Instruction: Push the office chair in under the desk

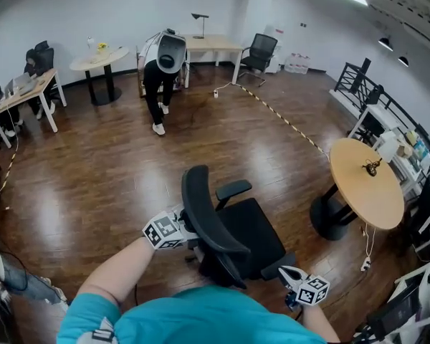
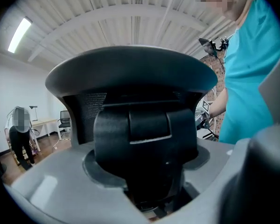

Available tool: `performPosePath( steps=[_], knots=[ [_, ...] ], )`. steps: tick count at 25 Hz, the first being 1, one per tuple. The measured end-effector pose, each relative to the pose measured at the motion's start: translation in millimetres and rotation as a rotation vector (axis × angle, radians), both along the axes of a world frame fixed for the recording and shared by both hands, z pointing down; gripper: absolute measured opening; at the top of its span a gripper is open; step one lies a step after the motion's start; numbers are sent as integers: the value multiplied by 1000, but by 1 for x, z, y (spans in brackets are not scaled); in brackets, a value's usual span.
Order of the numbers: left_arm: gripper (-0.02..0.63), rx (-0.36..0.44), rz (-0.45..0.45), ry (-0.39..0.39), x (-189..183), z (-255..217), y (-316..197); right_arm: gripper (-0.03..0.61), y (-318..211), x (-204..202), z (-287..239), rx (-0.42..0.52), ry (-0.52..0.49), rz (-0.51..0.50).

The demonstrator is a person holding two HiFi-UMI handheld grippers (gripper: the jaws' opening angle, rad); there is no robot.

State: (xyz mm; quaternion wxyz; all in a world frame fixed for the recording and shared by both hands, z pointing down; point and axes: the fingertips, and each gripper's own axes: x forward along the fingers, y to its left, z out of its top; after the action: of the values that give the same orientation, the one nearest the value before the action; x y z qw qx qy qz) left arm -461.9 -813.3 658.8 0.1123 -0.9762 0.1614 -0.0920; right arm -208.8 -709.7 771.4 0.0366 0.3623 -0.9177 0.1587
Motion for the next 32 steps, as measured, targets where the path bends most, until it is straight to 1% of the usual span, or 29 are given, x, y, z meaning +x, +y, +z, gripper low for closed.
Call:
performPosePath(
  steps=[2,5,8,11,15,18,21,24,27,30,32],
  knots=[
    [430,0,4,8,-2,3,-8,0,-2,-1,0,6,1,25],
    [431,-3,-4,20,18,8,-13,0,3,23,1,24,-8,50],
    [431,-16,-4,9,49,15,-25,0,9,60,2,40,-21,55],
    [430,-24,6,10,77,16,-37,0,17,106,-3,49,-18,42],
    [430,-28,15,32,89,19,-59,0,24,164,-8,58,3,36],
    [430,-40,18,37,99,17,-71,0,32,206,-27,78,19,47],
    [434,-62,19,44,103,19,-81,0,47,237,-37,92,30,52],
    [439,-84,-2,88,106,21,-99,0,55,262,-30,97,38,55],
    [442,-94,-48,176,115,21,-122,0,50,287,-20,90,22,89],
    [442,-94,-82,243,122,19,-137,0,45,295,-19,97,20,90],
    [442,-89,-82,259,132,16,-149,0,33,298,-21,105,25,84]
  ],
)
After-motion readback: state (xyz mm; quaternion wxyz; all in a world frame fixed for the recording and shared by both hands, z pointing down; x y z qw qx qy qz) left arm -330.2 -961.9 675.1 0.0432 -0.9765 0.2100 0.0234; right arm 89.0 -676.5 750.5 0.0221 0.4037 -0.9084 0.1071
